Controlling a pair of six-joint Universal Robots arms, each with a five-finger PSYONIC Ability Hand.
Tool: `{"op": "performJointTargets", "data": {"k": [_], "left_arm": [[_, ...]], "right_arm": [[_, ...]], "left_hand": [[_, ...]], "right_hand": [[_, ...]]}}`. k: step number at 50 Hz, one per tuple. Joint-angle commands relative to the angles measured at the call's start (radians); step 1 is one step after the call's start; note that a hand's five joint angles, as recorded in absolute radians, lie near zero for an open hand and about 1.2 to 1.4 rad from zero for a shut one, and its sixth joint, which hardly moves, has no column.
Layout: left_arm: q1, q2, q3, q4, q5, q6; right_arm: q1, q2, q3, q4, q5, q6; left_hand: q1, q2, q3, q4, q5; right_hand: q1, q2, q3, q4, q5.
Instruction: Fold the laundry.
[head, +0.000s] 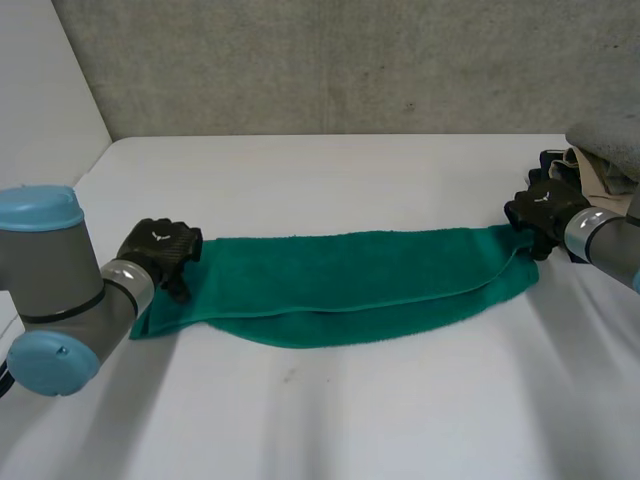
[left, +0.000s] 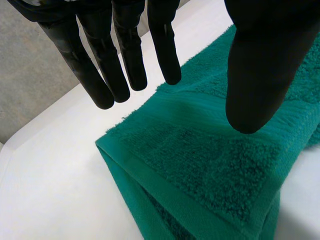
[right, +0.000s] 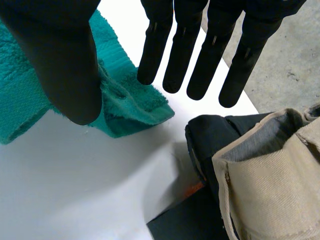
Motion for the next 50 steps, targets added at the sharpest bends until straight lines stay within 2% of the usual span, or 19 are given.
{"op": "performJointTargets", "data": {"k": [1,2,8,24,38,50], "left_arm": [[0.012,-0.015,-0.009,-0.003,0.002,0.024],[0.014,-0.020,-0.007,-0.003,0.008,0.029],[0.012,-0.059,0.014,0.002,0.028,0.049],[-0.003,-0.116,0.072,-0.026,0.024,0.058],[0.003,0.036,-0.007,-0.123,0.033,0.054],[0.000,-0.075,0.026,-0.098,0.021,0.075]], "right_arm": [[0.012,-0.013,-0.010,-0.007,-0.030,-0.001],[0.015,-0.018,-0.013,-0.016,-0.052,-0.013],[0.026,-0.060,-0.012,-0.093,-0.087,-0.088],[0.041,-0.150,0.087,-0.124,-0.080,0.010],[0.015,-0.134,0.103,-0.119,-0.066,0.007],[0.016,-0.140,0.145,-0.124,-0.070,0.007]], "left_hand": [[0.026,0.028,0.024,0.026,0.036],[0.023,0.025,0.021,0.023,0.033],[-0.018,-0.016,-0.020,-0.018,-0.008],[0.012,0.013,0.009,0.011,0.021],[-0.006,-0.004,-0.008,-0.006,0.003],[0.050,0.051,0.047,0.049,0.059]], "right_hand": [[0.467,0.473,0.472,0.479,0.488],[0.655,0.661,0.660,0.667,0.676],[0.657,0.663,0.662,0.669,0.678],[0.657,0.663,0.662,0.669,0.678],[0.657,0.663,0.662,0.669,0.678],[0.657,0.663,0.662,0.669,0.678]]}}
